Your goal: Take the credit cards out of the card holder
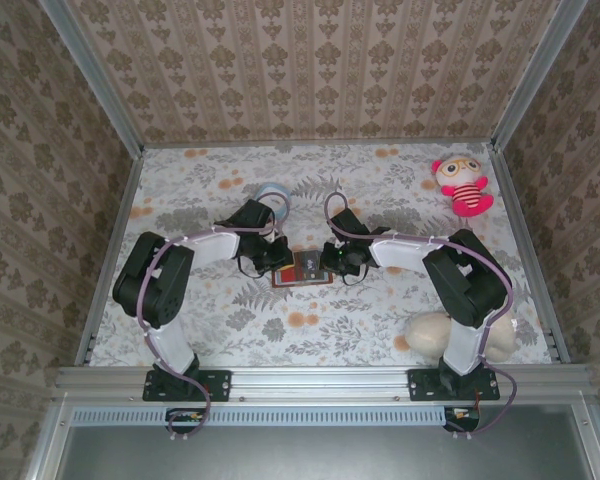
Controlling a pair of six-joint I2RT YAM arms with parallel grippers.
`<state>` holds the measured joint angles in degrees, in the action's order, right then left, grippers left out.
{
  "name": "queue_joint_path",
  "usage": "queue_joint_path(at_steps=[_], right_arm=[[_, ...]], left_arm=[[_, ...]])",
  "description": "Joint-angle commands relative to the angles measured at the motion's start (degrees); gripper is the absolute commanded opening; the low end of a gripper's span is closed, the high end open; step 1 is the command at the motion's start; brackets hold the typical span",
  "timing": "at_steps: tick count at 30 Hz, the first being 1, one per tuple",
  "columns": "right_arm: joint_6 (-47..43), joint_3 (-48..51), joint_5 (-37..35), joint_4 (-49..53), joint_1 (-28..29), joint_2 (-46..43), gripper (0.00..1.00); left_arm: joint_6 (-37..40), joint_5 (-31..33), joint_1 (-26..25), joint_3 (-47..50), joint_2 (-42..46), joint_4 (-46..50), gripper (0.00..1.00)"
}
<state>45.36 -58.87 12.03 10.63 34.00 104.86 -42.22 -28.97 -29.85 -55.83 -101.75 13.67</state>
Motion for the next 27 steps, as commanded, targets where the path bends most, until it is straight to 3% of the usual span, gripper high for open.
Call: queue_joint_path(at_steps=[1, 5, 10, 14, 27], right_arm=[[-0.3, 1.0, -0.5, 1.1, -0.1, 0.6, 0.15], [-0.2, 0.9, 0.0, 0.9, 0.0, 1.1, 0.15], [0.0, 1.0, 0.2, 0.8, 0.0, 1.6, 0.15], [-0.2, 0.9, 0.6, 0.6, 0.0, 1.7, 0.14], [0.0, 1.1, 6.8, -4.0, -0.1, 4.0, 0.14]], left_arm=[[-1.1, -3.2, 0.1, 1.5, 1.7, -3.8, 0.03], [-2.6, -5.4, -0.5, 1.2, 1.4, -6.3, 0.21], [-1.9, -2.6, -1.0, -1.0, -0.2, -2.5, 0.35], [-2.5, -2.4, -1.0, -1.1, -1.9, -2.2, 0.36], [-3.8, -4.3, -1.0, -0.8, -4.8, -4.5, 0.23]])
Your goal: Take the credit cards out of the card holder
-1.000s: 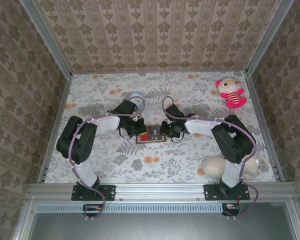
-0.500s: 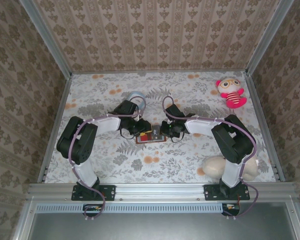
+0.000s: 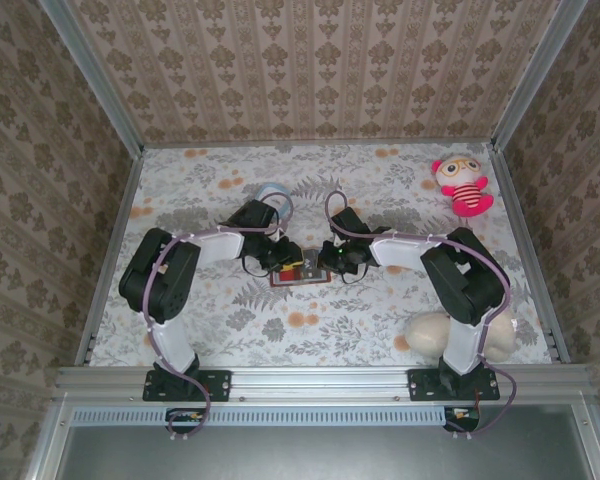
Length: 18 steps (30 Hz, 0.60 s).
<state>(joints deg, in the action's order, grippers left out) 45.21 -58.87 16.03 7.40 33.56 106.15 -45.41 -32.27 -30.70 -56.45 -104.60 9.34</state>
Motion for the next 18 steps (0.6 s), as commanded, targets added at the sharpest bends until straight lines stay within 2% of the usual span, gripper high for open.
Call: queue_joint_path(at_steps=[1, 7, 12, 18], right_arm=[[0.2, 1.1, 2.9, -0.7, 0.4, 2.8, 0.14], [0.1, 1.0, 2.0, 0.1, 0.4, 2.9, 0.14], [0.0, 0.4, -1.6, 3.6, 0.4, 2.9, 0.14], [-0.6, -0.7, -7.2, 8.8, 0.3, 3.3, 0.14]], left_arm=[[-0.7, -1.1, -0.2, -0.1, -1.9, -0.4, 0.21], [-0.3, -0.9, 0.0, 0.2, -1.6, -1.0, 0.11], [1.1, 0.0, 0.8, 0.9, -0.3, -0.3, 0.00], [4.4, 0.4, 2.7, 1.3, 1.9, 1.6, 0.00]])
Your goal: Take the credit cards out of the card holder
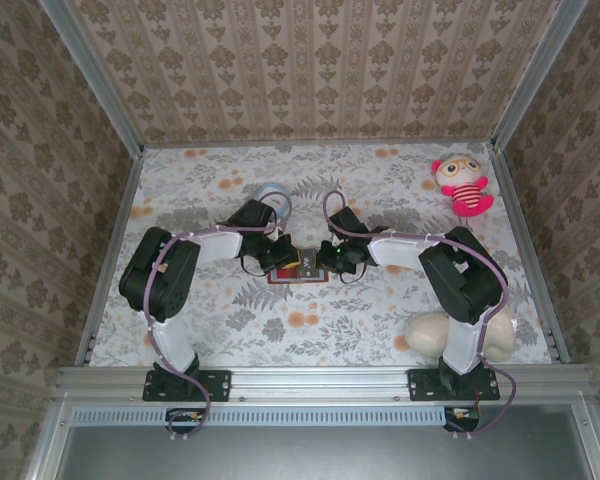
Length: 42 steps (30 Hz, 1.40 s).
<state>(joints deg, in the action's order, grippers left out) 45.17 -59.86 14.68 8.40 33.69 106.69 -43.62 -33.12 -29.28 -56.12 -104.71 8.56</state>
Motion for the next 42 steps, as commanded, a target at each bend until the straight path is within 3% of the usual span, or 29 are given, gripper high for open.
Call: queue_joint_path(at_steps=[1, 11, 17, 24, 29, 33, 40, 42], right_arm=[[-0.9, 0.2, -6.1, 8.0, 0.1, 2.7, 0.14], [-2.1, 0.3, -6.4, 8.5, 0.2, 2.3, 0.14], [-2.6, 0.1, -4.3, 7.6, 0.1, -0.3, 0.16], [-5.4, -1.9, 2.6, 4.5, 0.3, -9.0, 0.28], [-4.5, 0.9, 8.8, -2.5, -0.6, -16.0, 0.51], [-1.3, 4.1, 15.2, -10.2, -2.6, -18.8, 0.66], [4.1, 5.8, 25.1, -19.8, -6.4, -17.4, 0.71], [7.1, 6.1, 27.8, -24.1, -7.2, -16.7, 0.64]], left_arm=[[3.1, 1.5, 1.5, 0.9, 2.4, 2.6, 0.00], [8.9, 1.7, 2.7, -2.4, 1.5, 7.9, 0.00], [12.4, 3.2, 5.6, -1.5, 7.0, 13.2, 0.00], [17.4, 5.5, 7.3, -4.1, 15.6, 19.2, 0.00], [17.0, 0.7, 7.4, -5.6, 20.0, 18.5, 0.00], [12.4, -8.3, 7.6, -5.2, 22.4, 12.5, 0.00], [1.1, -16.7, 7.7, -2.9, 23.3, 0.4, 0.00], [-1.2, -18.2, 7.7, -2.3, 23.5, -2.3, 0.00]])
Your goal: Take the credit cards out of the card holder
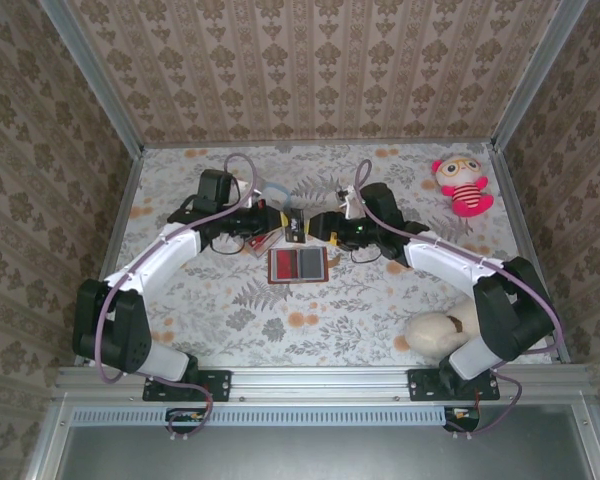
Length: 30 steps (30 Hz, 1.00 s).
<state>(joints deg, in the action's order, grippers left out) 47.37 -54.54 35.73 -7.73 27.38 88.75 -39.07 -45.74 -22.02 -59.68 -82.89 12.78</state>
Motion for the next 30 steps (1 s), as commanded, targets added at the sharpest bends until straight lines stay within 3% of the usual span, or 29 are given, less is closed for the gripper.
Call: queue_joint_path(at_steps=[1, 8, 10, 14, 18, 20, 27, 30], right_arm=[[6.4, 0.5, 8.1, -9.7, -1.0, 1.8, 0.59], [13.3, -0.4, 12.9, -19.4, -1.5, 4.7, 0.37], [14.9, -0.1, 13.8, -22.9, -1.6, 5.3, 0.23], [16.4, 0.5, 14.5, -25.9, -1.4, 5.6, 0.13], [16.8, 1.2, 14.3, -27.0, -1.2, 5.7, 0.10], [17.4, 1.3, 14.4, -27.9, -1.1, 5.8, 0.10], [17.6, 1.1, 15.0, -27.9, -0.8, 6.7, 0.12], [17.3, 1.1, 15.4, -27.1, -0.8, 7.0, 0.14]], left_arm=[[-6.8, -6.4, 0.5, 1.5, 1.6, -8.1, 0.00], [-14.3, -8.1, 1.8, 4.5, 2.1, -16.7, 0.00], [-16.2, -8.5, 2.1, 5.4, 2.0, -18.9, 0.00], [-19.0, -7.5, 1.9, 6.4, 2.4, -22.1, 0.01], [-19.3, -5.8, 1.3, 6.7, 2.9, -23.5, 0.21], [-19.9, -5.8, 1.0, 6.8, 2.5, -24.6, 0.24], [-20.6, -5.1, 0.4, 7.6, 1.5, -28.0, 0.20], [-20.2, -5.3, 0.4, 7.8, 1.2, -28.8, 0.09]])
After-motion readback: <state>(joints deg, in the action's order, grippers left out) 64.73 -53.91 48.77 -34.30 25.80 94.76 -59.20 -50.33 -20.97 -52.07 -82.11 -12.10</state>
